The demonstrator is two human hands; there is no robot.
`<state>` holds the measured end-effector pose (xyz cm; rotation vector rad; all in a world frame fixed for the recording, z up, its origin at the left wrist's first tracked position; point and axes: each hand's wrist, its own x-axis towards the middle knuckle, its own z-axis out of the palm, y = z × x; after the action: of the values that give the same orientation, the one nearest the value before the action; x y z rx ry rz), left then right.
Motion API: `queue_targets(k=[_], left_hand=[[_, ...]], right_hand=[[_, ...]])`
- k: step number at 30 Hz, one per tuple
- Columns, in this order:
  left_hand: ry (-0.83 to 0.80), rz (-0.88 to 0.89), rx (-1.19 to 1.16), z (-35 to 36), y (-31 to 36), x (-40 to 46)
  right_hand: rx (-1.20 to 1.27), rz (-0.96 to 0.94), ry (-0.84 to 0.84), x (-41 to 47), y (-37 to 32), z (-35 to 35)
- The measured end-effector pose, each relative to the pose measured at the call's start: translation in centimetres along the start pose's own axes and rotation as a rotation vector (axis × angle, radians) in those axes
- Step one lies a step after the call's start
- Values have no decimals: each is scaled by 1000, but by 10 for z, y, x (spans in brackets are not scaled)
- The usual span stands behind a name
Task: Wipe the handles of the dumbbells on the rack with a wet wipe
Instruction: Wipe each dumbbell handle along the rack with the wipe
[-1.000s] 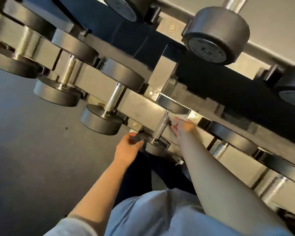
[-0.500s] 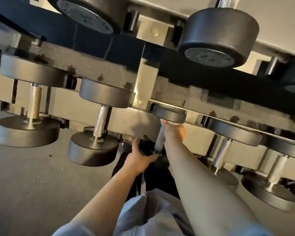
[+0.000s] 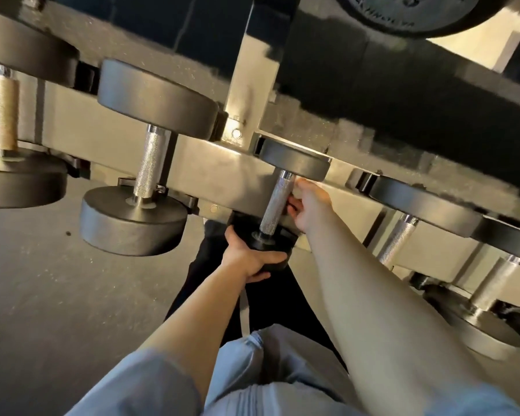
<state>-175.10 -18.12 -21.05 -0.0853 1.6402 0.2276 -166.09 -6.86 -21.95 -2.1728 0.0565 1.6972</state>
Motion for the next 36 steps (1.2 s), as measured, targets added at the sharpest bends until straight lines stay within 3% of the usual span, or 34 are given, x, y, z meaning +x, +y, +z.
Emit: queue_targets(k=[4,7,9,13,20,25,31,36], left_hand=[[-2,2,12,0,0,-1],[-6,15,9,0,-1,-1],[-11,9,22,2,0,-3],[-7,-26,22,2,-1,0],[-21,-11,-15,0,-2,2],[-40,-2,-26,-3,-2,4],[-45,-3,-40,0,-5,3],[-30,-2,-13,0,-2,2]], right_hand=[[-48,-59,157,-5,-7,4],[40,-82,146,-10,3,2],[-20,-180,103,-17,18,8],[-227,-432,240,-24,32,26],[-24,-302,170,-13,24,9],[-438,-375,5,-14,20,-10],[-1110,-219,-144,-9,43,-28],[-1148,-194,-75,-9,57,-20]])
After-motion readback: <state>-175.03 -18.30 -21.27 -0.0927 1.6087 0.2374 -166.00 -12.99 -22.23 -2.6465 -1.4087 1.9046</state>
